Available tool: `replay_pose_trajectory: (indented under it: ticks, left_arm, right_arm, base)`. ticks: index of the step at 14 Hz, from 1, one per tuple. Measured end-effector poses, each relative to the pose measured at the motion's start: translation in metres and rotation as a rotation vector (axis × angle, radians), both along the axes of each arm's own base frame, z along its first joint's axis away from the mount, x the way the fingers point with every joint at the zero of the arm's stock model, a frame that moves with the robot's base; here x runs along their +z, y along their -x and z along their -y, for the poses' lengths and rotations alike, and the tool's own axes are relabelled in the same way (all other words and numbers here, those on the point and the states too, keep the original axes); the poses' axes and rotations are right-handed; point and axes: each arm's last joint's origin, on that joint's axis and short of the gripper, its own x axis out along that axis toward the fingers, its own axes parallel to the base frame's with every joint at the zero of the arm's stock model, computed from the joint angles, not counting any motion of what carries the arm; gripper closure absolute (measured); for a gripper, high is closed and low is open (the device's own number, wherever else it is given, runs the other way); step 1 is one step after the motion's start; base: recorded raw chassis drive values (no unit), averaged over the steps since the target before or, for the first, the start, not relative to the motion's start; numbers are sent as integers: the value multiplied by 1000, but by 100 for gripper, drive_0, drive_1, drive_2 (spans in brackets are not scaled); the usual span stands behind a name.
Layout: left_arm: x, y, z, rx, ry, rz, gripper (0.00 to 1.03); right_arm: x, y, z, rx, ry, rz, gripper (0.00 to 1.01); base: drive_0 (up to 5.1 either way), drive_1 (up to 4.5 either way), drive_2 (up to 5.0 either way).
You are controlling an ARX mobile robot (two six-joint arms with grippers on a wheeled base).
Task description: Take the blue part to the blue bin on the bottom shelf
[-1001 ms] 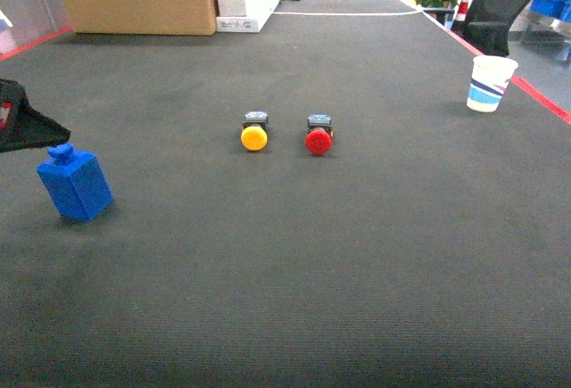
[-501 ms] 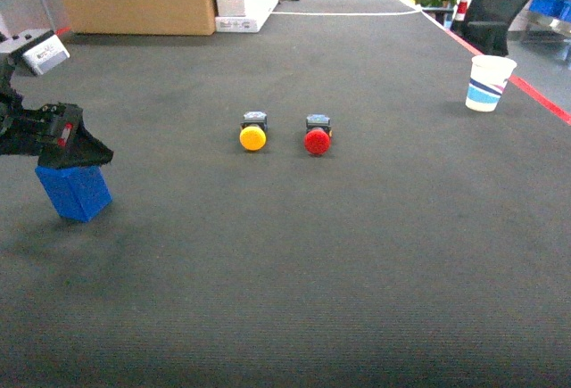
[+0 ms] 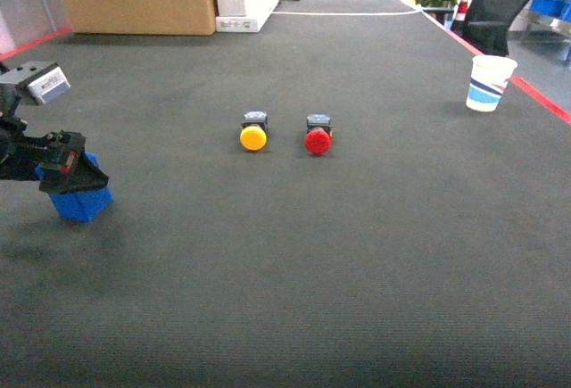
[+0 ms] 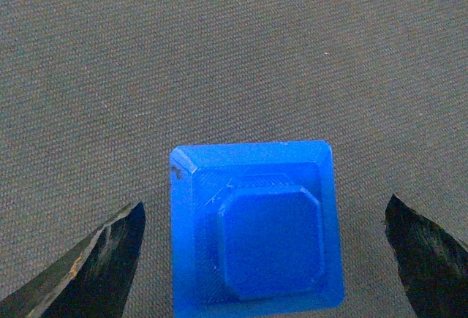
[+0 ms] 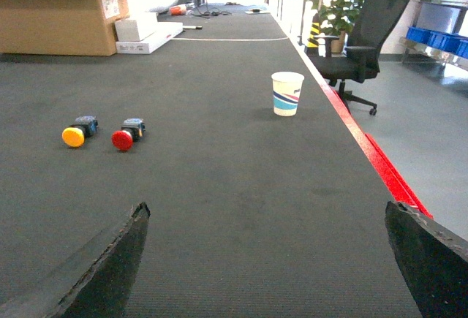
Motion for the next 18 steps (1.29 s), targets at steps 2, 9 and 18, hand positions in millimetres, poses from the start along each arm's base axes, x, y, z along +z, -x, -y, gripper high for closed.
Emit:
replay_pose_trajectory:
  ticks: [2,9,18]
  left_arm:
    - [-1,1,2,-5,-9,-8,11]
    - [24,-2,-3,18,-54,129,57]
    - [195,121,25,146,-43,683,57]
  right_arm:
    - [0,0,0,0,0,0,3]
    - [0,0,0,0,0,0,3]
    - [0,0,0,0,0,0,3]
  base:
    - [0,0,0]
    - [0,0,0]
    - [0,0,0]
